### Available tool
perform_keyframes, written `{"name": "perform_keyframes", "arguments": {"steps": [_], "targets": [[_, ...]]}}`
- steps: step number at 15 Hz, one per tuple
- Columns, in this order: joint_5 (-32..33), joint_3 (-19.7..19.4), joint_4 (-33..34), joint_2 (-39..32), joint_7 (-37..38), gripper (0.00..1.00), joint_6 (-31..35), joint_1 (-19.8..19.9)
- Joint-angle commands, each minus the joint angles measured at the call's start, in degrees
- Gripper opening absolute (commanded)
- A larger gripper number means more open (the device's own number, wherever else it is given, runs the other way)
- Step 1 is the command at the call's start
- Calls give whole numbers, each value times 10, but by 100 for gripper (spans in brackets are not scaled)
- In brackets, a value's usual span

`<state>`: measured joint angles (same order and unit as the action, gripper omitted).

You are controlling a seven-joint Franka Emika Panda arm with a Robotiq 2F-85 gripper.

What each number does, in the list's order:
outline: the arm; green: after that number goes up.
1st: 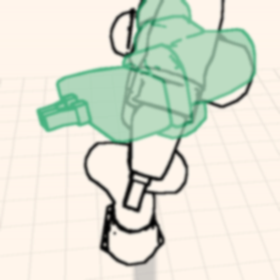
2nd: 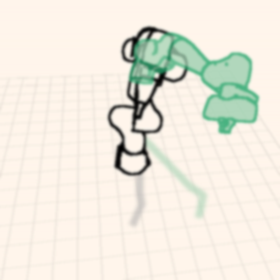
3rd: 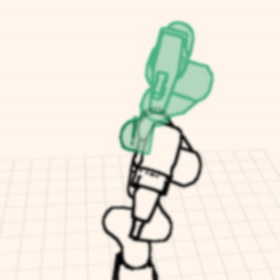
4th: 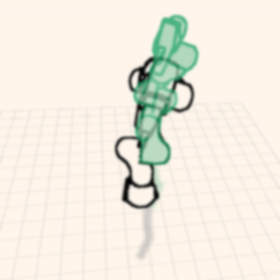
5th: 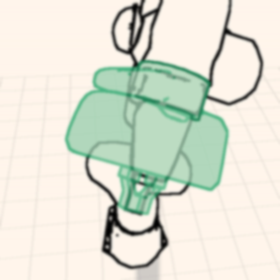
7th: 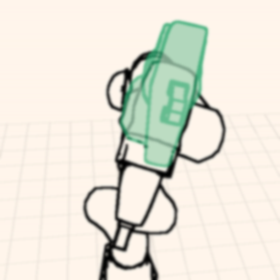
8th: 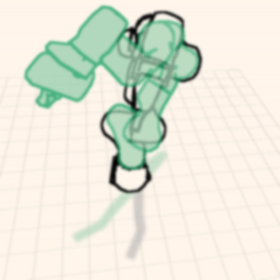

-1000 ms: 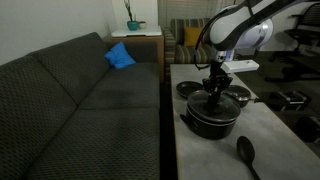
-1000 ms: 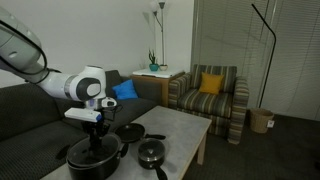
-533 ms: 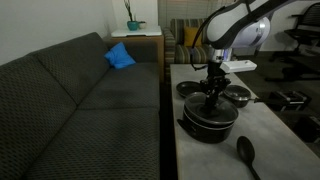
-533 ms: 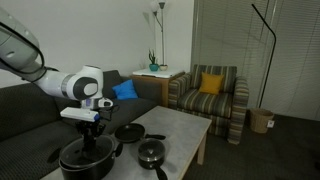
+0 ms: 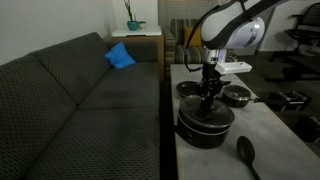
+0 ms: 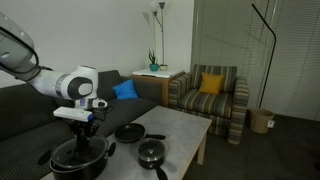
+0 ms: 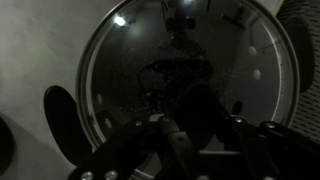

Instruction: Pick the lid on the table on put it on the big pot

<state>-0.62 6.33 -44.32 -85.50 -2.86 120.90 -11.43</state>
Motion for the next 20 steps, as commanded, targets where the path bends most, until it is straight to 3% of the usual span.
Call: {"name": "perform_keyframes", "arguments": {"steps": [1,6,10,20], "targets": [[-2,-18,5,0,40,14,16,-8],[21,-74,-1,7,132,14,66,-34],[27,-100,-16,28,174,14,54,-56],[6,-37,-10,34,79,14,-27,-69]]}}
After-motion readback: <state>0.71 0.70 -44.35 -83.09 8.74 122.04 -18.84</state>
